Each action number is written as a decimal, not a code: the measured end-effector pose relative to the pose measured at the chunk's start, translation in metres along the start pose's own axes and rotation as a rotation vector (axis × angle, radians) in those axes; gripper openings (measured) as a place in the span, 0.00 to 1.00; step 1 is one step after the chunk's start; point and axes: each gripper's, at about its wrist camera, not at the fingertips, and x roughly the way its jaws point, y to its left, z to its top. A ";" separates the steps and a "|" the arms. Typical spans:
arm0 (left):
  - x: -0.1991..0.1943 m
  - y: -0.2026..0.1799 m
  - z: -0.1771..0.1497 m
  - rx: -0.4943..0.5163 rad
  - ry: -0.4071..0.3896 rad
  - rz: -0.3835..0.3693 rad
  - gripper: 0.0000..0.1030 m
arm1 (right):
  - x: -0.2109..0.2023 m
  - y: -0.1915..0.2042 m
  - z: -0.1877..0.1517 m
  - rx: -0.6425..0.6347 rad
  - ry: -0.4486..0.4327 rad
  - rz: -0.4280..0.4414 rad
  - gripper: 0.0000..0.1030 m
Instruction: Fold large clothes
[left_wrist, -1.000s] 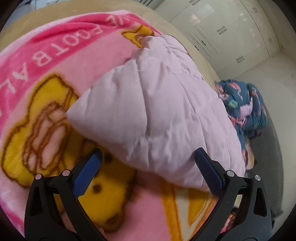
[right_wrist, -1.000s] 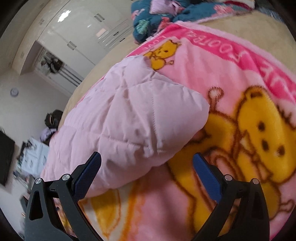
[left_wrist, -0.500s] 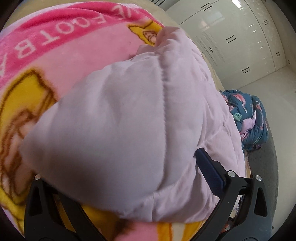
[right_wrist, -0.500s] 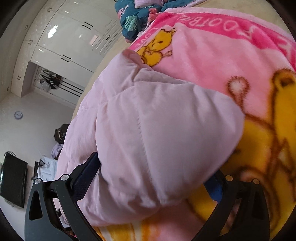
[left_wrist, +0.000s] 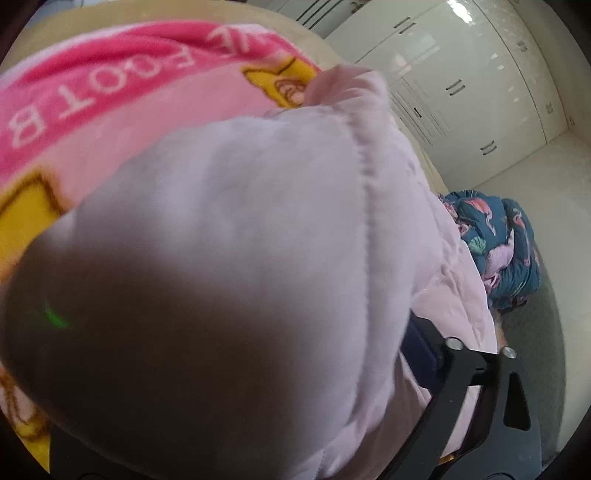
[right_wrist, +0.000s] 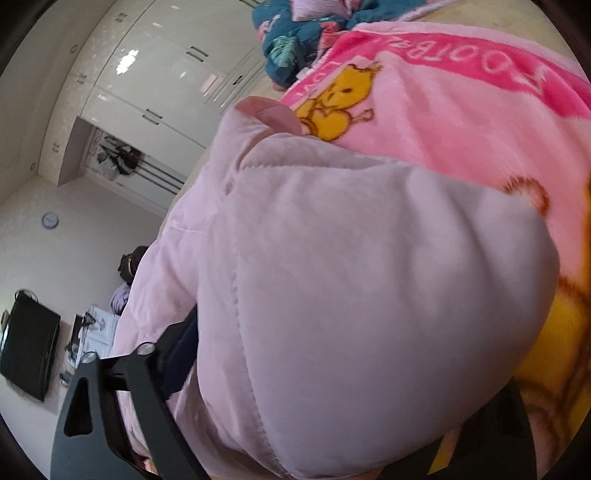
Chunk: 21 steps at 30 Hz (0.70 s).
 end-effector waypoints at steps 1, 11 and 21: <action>-0.002 -0.003 -0.001 0.013 -0.006 0.003 0.77 | 0.001 0.002 -0.001 -0.007 -0.002 0.001 0.76; -0.026 -0.042 0.002 0.166 -0.067 0.038 0.38 | -0.021 0.054 0.004 -0.266 -0.034 -0.028 0.36; -0.093 -0.085 -0.006 0.380 -0.176 0.018 0.32 | -0.079 0.138 -0.027 -0.626 -0.123 -0.058 0.30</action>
